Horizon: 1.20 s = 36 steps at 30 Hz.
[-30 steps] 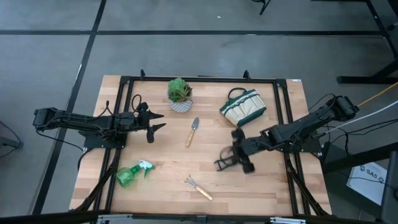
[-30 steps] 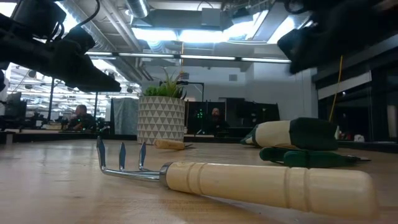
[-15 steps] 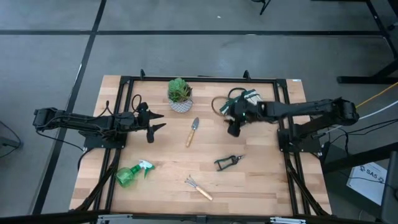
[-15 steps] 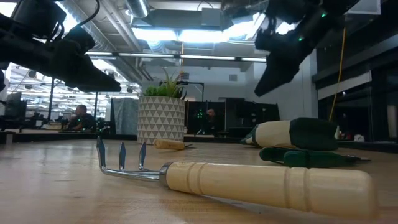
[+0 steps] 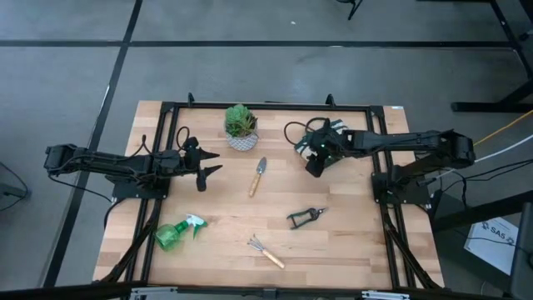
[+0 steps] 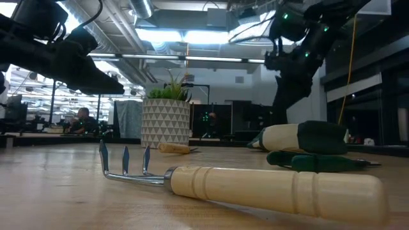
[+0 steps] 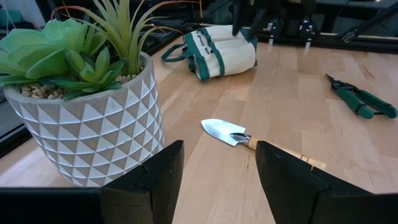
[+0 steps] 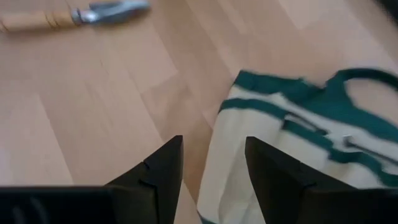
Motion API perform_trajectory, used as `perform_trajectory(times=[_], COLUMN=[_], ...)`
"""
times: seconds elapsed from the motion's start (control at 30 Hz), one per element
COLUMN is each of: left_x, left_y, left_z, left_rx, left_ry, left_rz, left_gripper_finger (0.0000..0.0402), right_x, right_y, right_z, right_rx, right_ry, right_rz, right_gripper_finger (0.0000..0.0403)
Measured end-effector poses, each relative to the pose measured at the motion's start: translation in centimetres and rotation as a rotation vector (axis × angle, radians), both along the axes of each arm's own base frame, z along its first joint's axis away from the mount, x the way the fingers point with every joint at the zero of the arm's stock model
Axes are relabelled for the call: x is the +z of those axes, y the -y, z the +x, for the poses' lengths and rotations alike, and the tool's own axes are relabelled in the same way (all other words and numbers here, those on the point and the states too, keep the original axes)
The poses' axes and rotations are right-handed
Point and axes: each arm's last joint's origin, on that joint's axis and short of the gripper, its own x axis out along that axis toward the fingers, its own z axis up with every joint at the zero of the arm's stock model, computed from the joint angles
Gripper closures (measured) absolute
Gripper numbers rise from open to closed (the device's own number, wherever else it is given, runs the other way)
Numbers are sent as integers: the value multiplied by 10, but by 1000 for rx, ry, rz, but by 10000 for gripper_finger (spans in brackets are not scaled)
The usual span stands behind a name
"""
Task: Pick & Place Garden tools in Gardening bag
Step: Prepare the gardening bag
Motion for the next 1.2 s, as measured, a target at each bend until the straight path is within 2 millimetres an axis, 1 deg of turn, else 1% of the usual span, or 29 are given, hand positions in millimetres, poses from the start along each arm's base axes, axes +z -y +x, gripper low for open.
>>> perform_trajectory(times=[0.13,0.23,0.33,0.4,0.47,0.67,0.77,0.87,0.97,1.2], left_x=[0,0,0,0,0,0,0,0,0,0], left_y=[0,0,0,0,0,0,0,0,0,0], left_z=[0,0,0,0,0,0,0,0,0,0], left_rx=[0,0,0,0,0,0,0,0,0,0], left_ry=[0,0,0,0,0,0,0,0,0,1], left_rz=[0,0,0,0,0,0,0,0,0,0], left_gripper_finger=[206,206,206,206,206,206,206,206,206,206], right_x=[-18,-29,-35,-35,-30,-4,2,1,-4,-29], right_y=[1,3,5,5,5,8,9,9,9,12], right_z=[7,10,11,11,13,18,19,18,19,27], right_rx=[15,10,-5,-5,-5,-69,-98,-116,-120,-118], right_ry=[-73,-130,-162,-166,-171,-228,-241,-239,-273,-365], right_rz=[26,-20,-54,-53,-52,-87,-98,-74,-71,-58], right_gripper_finger=[227,227,227,227,227,227,227,227,227,227])
